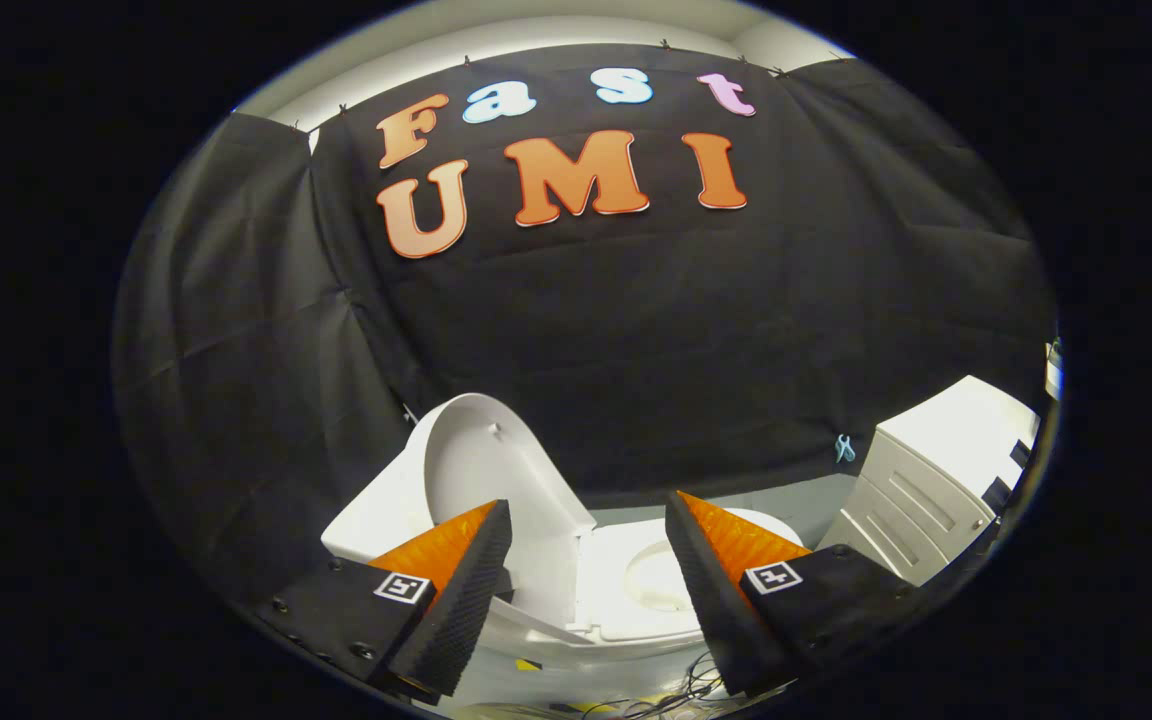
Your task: Open the toilet lid.
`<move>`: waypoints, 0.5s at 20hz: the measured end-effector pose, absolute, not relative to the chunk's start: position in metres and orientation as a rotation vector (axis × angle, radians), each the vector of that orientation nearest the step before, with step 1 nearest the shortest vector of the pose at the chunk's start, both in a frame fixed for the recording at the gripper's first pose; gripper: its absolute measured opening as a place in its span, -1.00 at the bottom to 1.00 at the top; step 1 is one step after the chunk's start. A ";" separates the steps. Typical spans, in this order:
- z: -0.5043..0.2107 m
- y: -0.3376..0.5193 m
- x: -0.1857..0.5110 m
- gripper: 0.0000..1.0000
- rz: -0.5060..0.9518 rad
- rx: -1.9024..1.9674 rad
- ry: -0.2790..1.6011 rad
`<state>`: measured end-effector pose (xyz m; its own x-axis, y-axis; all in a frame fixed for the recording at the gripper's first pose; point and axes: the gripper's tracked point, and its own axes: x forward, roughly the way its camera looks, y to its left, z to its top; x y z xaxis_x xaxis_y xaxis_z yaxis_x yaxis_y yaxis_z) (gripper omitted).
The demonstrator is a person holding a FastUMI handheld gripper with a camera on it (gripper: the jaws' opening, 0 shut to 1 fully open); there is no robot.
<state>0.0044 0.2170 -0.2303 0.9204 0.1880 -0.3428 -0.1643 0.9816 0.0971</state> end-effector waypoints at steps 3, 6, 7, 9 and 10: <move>-0.207 0.179 0.010 0.97 0.142 0.043 0.322; -0.187 0.144 0.009 0.98 0.111 0.047 0.302; -0.181 0.132 0.011 0.98 0.098 0.044 0.293; -0.166 0.108 0.011 0.97 0.072 0.039 0.269; -0.160 0.098 0.010 0.97 0.059 0.036 0.255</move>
<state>0.0096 0.0977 -0.1598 0.9660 0.0629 -0.2509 -0.0537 0.9976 0.0434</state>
